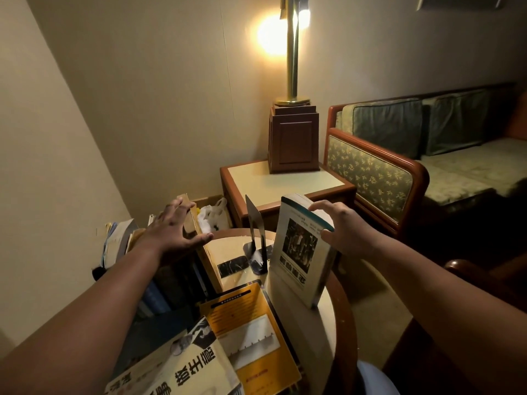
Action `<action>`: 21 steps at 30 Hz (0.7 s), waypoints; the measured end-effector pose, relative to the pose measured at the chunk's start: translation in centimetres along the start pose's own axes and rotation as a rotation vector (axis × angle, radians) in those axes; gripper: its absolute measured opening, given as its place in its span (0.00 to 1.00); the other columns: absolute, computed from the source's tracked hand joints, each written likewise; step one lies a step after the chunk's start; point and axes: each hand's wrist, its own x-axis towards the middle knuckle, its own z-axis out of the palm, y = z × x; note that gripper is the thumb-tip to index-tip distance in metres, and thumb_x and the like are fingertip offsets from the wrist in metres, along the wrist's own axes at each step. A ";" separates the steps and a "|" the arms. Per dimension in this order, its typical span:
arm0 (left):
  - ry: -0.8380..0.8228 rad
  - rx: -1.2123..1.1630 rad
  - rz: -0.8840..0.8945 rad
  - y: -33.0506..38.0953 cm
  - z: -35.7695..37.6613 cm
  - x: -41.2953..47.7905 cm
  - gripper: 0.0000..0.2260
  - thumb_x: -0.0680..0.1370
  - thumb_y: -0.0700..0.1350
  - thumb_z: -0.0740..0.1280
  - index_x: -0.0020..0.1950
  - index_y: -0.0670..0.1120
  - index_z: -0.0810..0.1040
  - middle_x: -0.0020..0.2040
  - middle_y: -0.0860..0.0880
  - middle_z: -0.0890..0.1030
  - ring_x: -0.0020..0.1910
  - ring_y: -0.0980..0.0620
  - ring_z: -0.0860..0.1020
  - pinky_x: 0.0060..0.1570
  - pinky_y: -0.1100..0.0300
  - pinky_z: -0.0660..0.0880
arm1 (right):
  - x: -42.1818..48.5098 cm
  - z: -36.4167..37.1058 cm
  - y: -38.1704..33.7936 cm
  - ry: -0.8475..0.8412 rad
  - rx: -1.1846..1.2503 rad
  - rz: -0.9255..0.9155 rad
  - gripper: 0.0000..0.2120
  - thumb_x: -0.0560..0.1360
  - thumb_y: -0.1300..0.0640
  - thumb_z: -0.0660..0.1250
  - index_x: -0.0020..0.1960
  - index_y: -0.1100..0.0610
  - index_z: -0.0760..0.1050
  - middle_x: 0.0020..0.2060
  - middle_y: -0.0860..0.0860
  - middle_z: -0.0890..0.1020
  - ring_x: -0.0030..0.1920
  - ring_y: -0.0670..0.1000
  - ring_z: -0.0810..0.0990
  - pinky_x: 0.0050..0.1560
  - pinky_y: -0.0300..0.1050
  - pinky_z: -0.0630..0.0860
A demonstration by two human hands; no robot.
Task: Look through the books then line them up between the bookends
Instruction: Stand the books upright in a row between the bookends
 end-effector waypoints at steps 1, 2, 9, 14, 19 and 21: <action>0.002 0.002 -0.001 0.0 0.0 0.0 0.56 0.56 0.81 0.55 0.79 0.55 0.52 0.81 0.50 0.47 0.79 0.41 0.51 0.72 0.37 0.58 | 0.3 -0.4 -0.6 -0.070 0.012 0.042 0.28 0.77 0.64 0.69 0.72 0.44 0.66 0.67 0.57 0.71 0.65 0.62 0.76 0.44 0.48 0.85; 0.002 0.004 -0.002 0.1 0.0 -0.1 0.56 0.57 0.81 0.55 0.79 0.55 0.52 0.81 0.50 0.47 0.79 0.41 0.51 0.72 0.37 0.58 | 0.8 -0.6 -1.3 -0.140 0.030 0.092 0.29 0.77 0.64 0.69 0.72 0.42 0.66 0.67 0.56 0.70 0.65 0.62 0.76 0.41 0.48 0.85; -0.001 -0.001 0.002 0.4 -0.2 -0.5 0.54 0.59 0.80 0.58 0.79 0.55 0.52 0.81 0.50 0.46 0.79 0.42 0.51 0.72 0.38 0.58 | 3.9 -0.5 -3.9 -0.241 0.027 0.190 0.23 0.77 0.63 0.68 0.69 0.47 0.71 0.66 0.56 0.74 0.58 0.56 0.78 0.43 0.46 0.84; -0.012 0.004 0.004 0.1 -0.2 -0.3 0.55 0.59 0.82 0.58 0.80 0.56 0.51 0.81 0.51 0.46 0.79 0.42 0.51 0.73 0.38 0.58 | 4.6 -1.0 -3.6 -0.187 0.022 0.186 0.23 0.78 0.65 0.66 0.69 0.48 0.73 0.67 0.56 0.73 0.57 0.56 0.77 0.38 0.42 0.80; -0.015 0.012 0.011 0.7 -0.4 -0.6 0.48 0.67 0.74 0.64 0.80 0.55 0.50 0.81 0.50 0.44 0.79 0.42 0.49 0.73 0.38 0.58 | 5.2 -4.3 -5.8 -0.089 -0.073 0.071 0.23 0.78 0.64 0.66 0.70 0.47 0.72 0.64 0.57 0.76 0.55 0.56 0.80 0.35 0.39 0.78; -0.029 0.018 0.011 0.7 -0.5 -0.6 0.50 0.66 0.75 0.63 0.80 0.55 0.49 0.81 0.50 0.44 0.79 0.42 0.49 0.73 0.38 0.57 | 5.5 -6.4 -7.0 -0.012 -0.120 -0.017 0.22 0.78 0.64 0.67 0.70 0.49 0.73 0.63 0.57 0.77 0.54 0.56 0.82 0.31 0.35 0.76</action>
